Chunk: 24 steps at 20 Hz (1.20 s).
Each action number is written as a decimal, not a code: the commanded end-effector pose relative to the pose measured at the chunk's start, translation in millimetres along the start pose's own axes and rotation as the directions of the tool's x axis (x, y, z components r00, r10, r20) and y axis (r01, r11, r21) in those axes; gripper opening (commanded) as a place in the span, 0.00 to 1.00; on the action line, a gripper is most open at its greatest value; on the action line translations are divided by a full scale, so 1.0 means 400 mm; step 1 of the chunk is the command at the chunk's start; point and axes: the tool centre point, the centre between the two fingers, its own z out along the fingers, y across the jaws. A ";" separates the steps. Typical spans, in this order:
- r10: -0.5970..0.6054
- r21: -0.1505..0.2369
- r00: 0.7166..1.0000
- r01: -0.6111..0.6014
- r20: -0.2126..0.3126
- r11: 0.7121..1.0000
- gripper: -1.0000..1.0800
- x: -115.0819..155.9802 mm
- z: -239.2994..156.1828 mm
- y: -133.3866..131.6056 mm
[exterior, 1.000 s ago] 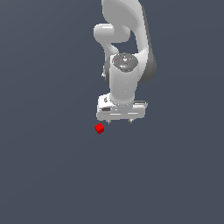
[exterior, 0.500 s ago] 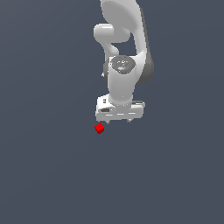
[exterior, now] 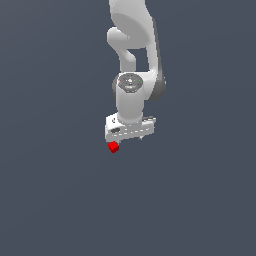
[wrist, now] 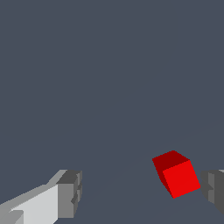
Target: Pick up the red cube and move it to a goal position.
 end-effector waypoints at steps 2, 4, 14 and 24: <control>-0.069 0.000 0.998 0.069 0.002 0.998 0.96 -0.028 0.047 0.028; -0.110 0.001 0.994 0.110 0.002 0.994 0.96 -0.043 0.074 0.046; -0.290 0.001 0.957 0.290 0.005 0.957 0.96 -0.096 0.198 0.135; -0.369 0.001 0.929 0.369 0.007 0.929 0.96 -0.112 0.256 0.182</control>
